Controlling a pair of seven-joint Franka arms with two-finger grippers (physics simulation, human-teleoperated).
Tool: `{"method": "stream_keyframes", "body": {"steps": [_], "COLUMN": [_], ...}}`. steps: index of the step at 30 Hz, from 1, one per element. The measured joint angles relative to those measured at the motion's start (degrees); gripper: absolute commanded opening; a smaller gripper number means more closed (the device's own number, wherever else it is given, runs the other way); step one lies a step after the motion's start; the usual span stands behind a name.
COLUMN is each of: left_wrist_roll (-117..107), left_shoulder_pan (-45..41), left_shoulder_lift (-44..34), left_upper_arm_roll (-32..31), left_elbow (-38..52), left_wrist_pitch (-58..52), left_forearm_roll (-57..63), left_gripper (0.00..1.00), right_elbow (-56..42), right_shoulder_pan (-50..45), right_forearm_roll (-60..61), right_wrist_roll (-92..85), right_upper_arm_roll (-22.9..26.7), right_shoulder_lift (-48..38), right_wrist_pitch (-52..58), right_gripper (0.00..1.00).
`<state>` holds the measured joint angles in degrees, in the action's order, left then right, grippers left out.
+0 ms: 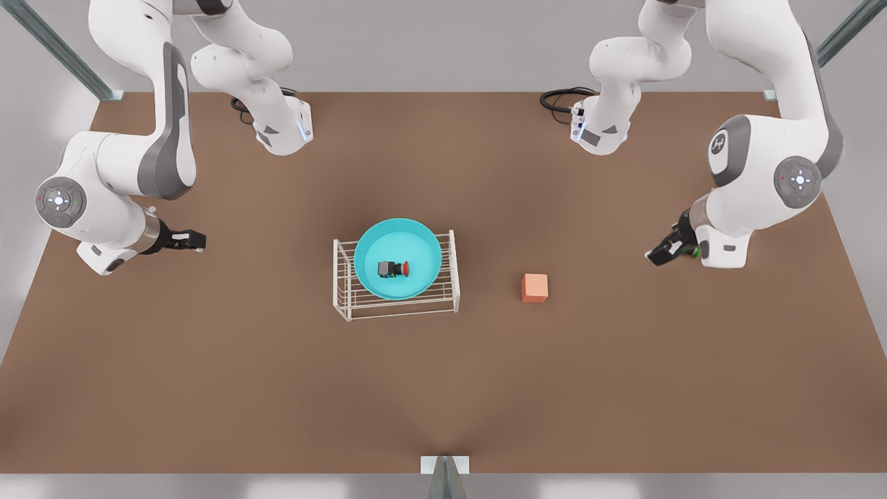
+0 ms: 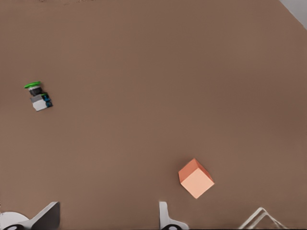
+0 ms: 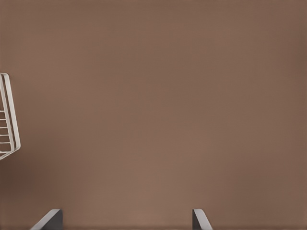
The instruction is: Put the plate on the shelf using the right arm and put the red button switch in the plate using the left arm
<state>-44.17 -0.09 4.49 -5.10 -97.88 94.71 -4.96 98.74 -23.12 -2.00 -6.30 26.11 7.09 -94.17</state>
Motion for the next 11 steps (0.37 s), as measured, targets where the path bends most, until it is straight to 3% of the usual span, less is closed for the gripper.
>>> {"method": "stream_keyframes", "body": {"steps": [11], "left_wrist_roll": [22.6], "left_shoulder_pan": [0.4], "left_shoulder_lift": [0.4], "left_upper_arm_roll": [0.0], "left_elbow": [0.0], "left_wrist_pitch": [1.0], "left_forearm_roll": [-0.1], "left_gripper": [1.0], "right_elbow": [-0.4], "right_shoulder_pan": [0.0], "right_forearm_roll": [0.0], "right_wrist_roll": [0.0], "right_upper_arm_roll": [0.0], "right_shoulder_lift": [0.4], "right_wrist_pitch": [0.0], "right_gripper": [1.0]}}
